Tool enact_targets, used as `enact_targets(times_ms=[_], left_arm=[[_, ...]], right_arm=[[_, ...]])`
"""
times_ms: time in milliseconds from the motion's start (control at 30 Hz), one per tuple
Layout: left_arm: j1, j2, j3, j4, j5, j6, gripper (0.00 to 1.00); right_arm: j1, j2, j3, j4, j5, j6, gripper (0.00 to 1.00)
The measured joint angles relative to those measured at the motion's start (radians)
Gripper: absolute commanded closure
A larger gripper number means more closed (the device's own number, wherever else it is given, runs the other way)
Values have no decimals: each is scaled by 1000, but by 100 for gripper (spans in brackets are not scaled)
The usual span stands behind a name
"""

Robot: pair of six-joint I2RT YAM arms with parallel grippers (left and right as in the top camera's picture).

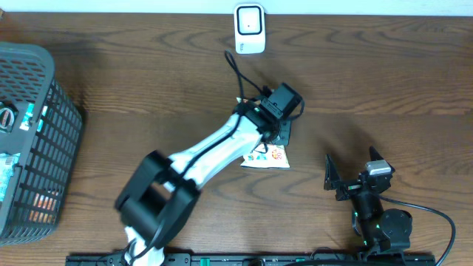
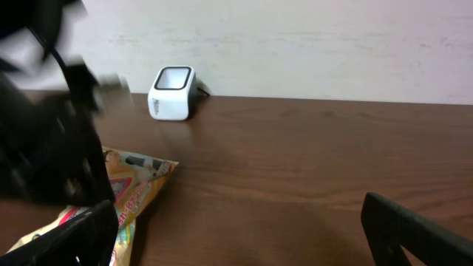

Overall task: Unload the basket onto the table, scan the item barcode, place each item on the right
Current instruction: 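Lower the pack onto the table in front of the scanner, adjust, then open the left gripper and retract it back over the basket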

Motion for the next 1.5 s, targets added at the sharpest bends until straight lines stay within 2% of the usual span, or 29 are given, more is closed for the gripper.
enact_targets(times_ms=[200, 400, 467, 567, 800, 933, 1200, 1367, 1500], left_arm=[[0, 62, -3, -1, -10, 29, 78], [21, 17, -2, -48, -10, 77, 66], [40, -43, -2, -49, -11, 105, 55], [77, -178, -2, -46, -11, 132, 47], [226, -494, 18, -29, -13, 222, 45], [380, -632, 19, 5, -14, 262, 42], [856, -861, 19, 105, -50, 303, 42], [1174, -896, 24, 60, -161, 336, 41], [1323, -857, 24, -27, -240, 341, 41]], right_arm=[[0, 0, 0, 0, 0, 0, 1], [0, 0, 0, 0, 0, 0, 1], [0, 0, 0, 0, 0, 0, 1], [0, 0, 0, 0, 0, 0, 1], [0, 0, 0, 0, 0, 0, 1], [0, 0, 0, 0, 0, 0, 1], [0, 0, 0, 0, 0, 0, 1], [0, 0, 0, 0, 0, 0, 1], [0, 0, 0, 0, 0, 0, 1]])
